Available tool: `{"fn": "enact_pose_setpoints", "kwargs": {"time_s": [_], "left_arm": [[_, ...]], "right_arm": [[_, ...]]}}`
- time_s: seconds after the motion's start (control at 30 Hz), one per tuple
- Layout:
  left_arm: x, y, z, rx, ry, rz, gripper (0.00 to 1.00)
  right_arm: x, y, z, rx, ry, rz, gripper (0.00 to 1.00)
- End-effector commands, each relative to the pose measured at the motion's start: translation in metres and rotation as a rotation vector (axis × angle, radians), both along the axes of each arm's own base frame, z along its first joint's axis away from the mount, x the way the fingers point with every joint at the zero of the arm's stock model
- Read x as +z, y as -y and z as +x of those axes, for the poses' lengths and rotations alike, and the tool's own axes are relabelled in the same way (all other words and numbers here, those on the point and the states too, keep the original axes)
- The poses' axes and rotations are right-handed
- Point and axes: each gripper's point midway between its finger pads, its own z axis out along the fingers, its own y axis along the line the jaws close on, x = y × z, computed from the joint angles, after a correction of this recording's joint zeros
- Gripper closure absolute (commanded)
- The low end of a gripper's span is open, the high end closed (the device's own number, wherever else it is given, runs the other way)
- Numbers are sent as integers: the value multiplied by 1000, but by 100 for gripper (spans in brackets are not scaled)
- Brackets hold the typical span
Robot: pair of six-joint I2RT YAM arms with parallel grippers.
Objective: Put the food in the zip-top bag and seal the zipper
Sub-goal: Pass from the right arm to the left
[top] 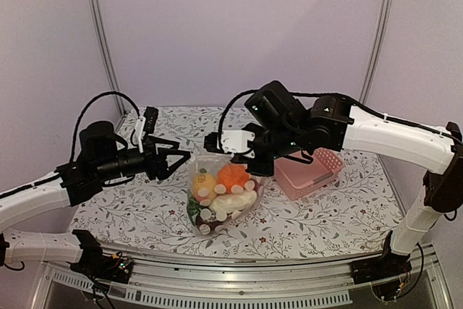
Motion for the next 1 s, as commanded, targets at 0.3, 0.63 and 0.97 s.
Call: {"fn": "enact_pose_setpoints", "kwargs": {"time_s": [0.3, 0.63, 0.97], "left_arm": [[-32, 16, -25, -61, -25, -29, 26], [-43, 29, -19, -84, -57, -37, 46], [-43, 19, -4, 17, -43, -30, 71]], "right_arm": [[-18, -18, 10, -31, -21, -4, 100], [-17, -21, 33, -111, -8, 16, 100], [-21, -24, 43, -134, -13, 15, 98]]}}
